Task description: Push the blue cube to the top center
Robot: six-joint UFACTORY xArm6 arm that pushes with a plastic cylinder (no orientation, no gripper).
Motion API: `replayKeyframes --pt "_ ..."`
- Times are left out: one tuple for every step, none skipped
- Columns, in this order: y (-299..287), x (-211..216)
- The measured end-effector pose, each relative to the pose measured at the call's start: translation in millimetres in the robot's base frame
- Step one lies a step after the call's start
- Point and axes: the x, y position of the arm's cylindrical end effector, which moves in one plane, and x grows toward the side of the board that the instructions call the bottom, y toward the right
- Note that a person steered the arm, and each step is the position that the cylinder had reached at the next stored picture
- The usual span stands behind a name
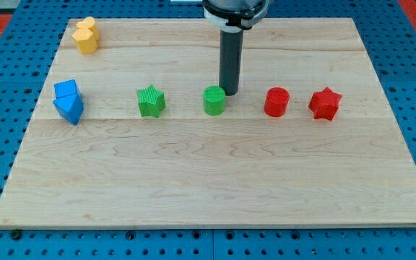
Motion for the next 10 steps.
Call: replayKeyframes --pt "-13 -43" --pt "-112 -71" --pt "-245 -90" --pt "-332 -56" --pt "-336 -21" --pt "-305 50" --pt "-299 53" --pt "-295 31" --pt "-267 31" --pt "-251 -21"
